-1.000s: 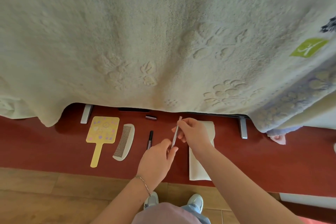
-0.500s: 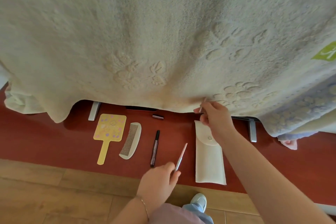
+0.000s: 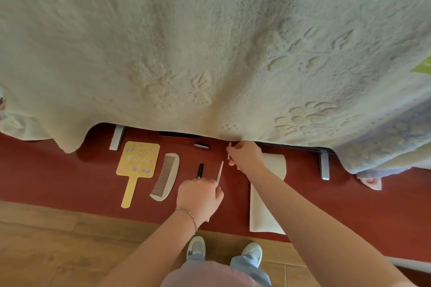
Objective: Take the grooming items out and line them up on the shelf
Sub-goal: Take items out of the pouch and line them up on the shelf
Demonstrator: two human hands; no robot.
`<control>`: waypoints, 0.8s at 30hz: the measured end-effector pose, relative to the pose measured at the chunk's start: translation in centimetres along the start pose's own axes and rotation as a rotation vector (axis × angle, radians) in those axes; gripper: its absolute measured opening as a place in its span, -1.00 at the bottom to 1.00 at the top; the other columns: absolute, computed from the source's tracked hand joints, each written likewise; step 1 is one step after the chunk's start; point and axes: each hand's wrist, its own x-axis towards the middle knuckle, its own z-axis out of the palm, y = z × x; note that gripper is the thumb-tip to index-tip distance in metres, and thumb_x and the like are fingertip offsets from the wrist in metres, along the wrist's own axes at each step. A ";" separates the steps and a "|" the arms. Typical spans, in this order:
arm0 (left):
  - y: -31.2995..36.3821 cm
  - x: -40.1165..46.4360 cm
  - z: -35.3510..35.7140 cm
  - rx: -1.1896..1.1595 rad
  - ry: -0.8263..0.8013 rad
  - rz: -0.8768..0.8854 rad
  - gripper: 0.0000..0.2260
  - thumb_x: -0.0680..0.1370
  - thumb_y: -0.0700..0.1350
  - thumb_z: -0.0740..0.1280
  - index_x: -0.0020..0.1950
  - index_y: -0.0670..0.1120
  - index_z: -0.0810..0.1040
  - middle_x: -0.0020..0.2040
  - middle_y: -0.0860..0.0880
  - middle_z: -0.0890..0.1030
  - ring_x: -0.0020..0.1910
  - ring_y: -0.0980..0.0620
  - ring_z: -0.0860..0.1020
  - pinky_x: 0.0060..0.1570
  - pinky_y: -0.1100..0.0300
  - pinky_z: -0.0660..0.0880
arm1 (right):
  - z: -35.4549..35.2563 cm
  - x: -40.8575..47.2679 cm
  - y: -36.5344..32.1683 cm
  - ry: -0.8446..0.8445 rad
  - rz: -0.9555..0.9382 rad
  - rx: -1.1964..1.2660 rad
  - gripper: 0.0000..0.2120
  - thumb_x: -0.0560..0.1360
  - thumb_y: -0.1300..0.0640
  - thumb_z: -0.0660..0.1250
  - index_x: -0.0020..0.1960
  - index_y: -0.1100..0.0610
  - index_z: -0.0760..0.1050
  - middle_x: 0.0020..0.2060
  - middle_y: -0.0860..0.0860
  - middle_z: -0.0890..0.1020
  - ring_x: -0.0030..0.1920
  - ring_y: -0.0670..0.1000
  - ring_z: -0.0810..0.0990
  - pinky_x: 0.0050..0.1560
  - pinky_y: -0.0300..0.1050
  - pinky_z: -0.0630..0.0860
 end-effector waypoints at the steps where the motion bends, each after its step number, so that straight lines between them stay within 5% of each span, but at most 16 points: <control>1: 0.0 0.3 0.1 0.017 -0.008 0.006 -0.68 0.55 0.05 0.05 -0.04 -0.03 0.56 -0.23 0.02 0.59 -0.28 0.04 0.53 -0.32 0.23 0.30 | 0.2 0.3 0.0 0.009 -0.005 -0.042 -0.70 0.49 0.09 0.23 -0.41 0.10 0.47 -0.49 0.02 0.59 -0.47 -0.07 0.50 -0.32 -0.19 0.46; 5: 0.2 0.9 0.6 0.051 -0.029 0.013 -0.66 0.55 0.04 0.06 -0.12 -0.07 0.57 -0.31 0.02 0.52 -0.34 0.03 0.49 -0.31 0.20 0.32 | 0.7 1.5 -0.1 0.055 -0.041 -0.291 -0.71 0.50 0.00 0.21 -0.22 0.16 0.56 -0.26 0.11 0.66 -0.18 0.12 0.63 -0.28 -0.16 0.41; 12: 0.4 1.4 1.0 0.064 -0.042 0.030 -0.65 0.56 0.05 0.05 -0.14 -0.08 0.56 -0.28 -0.01 0.52 -0.35 0.03 0.39 -0.28 0.18 0.26 | 1.8 1.5 -0.2 0.075 -0.128 -0.567 -0.74 0.55 0.05 0.19 0.05 0.21 0.53 0.02 0.15 0.62 0.05 0.20 0.58 -0.16 -0.10 0.40; 19: 0.1 1.5 0.8 0.055 -0.027 0.055 -0.65 0.56 0.08 0.06 -0.11 -0.08 0.56 -0.21 -0.02 0.60 -0.25 0.00 0.54 -0.24 0.17 0.29 | 1.6 1.1 -0.5 0.043 -0.131 -0.588 -0.75 0.54 0.05 0.19 0.00 0.21 0.54 -0.03 0.14 0.62 0.01 0.19 0.59 -0.21 -0.14 0.39; 24: -0.3 1.0 0.6 -0.002 0.021 0.098 -0.67 0.56 0.09 0.04 -0.09 -0.05 0.51 -0.18 0.01 0.59 -0.22 0.03 0.54 -0.22 0.18 0.35 | -1.2 -0.7 0.3 0.124 -0.203 -0.499 -0.78 0.52 -0.04 0.17 -0.17 0.08 0.45 -0.26 0.01 0.56 -0.14 0.10 0.57 -0.21 -0.13 0.37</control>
